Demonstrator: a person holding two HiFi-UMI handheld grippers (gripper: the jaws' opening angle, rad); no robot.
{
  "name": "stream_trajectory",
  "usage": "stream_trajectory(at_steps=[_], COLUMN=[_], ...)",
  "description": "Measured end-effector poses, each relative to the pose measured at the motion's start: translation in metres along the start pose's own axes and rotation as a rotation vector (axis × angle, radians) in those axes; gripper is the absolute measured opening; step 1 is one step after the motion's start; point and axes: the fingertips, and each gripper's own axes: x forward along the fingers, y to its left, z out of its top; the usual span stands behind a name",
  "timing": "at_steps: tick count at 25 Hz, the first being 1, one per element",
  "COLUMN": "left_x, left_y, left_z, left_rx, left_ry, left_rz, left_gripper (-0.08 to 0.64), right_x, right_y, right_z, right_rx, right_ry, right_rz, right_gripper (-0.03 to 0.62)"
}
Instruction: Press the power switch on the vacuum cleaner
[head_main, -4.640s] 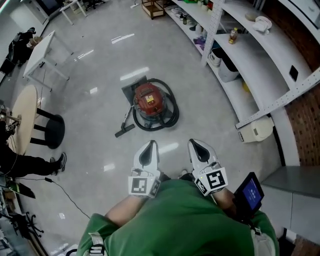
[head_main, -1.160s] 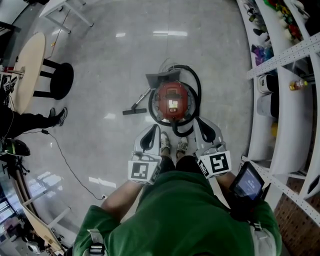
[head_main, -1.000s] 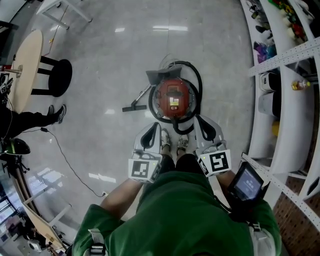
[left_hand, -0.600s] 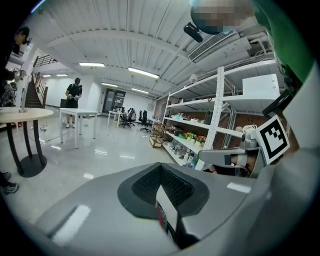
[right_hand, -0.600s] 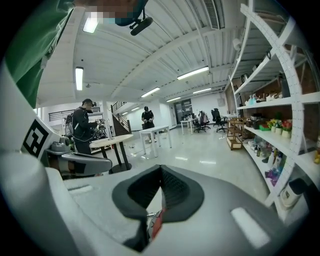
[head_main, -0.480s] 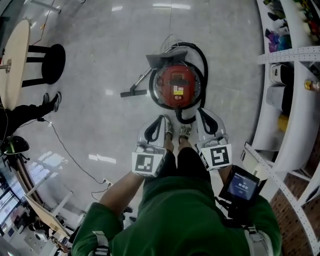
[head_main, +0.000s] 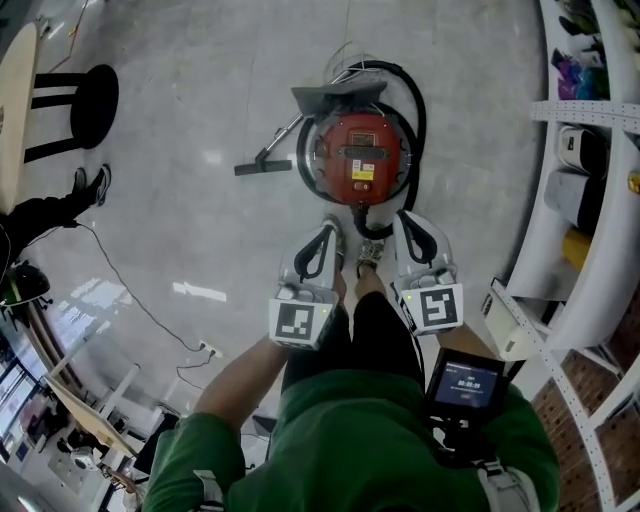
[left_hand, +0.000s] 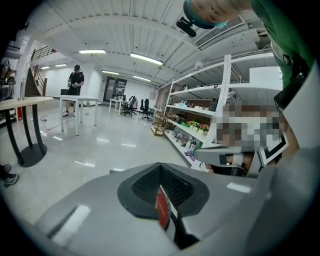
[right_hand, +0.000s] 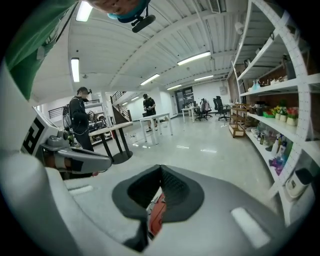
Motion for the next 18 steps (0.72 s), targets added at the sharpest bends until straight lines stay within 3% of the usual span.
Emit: stream_trajectory(at_steps=[18], left_x=[0.056], left_y=[0.032], left_z=[-0.087], left_rx=[0.01], left_ry=[0.078], left_rz=[0.02], left_gripper=[0.008], right_x=[0.062], right_y=[-0.009], right_z=[-0.108], right_rx=[-0.034], right_ry=[0.158], right_rz=[0.04], right_gripper=[0.0])
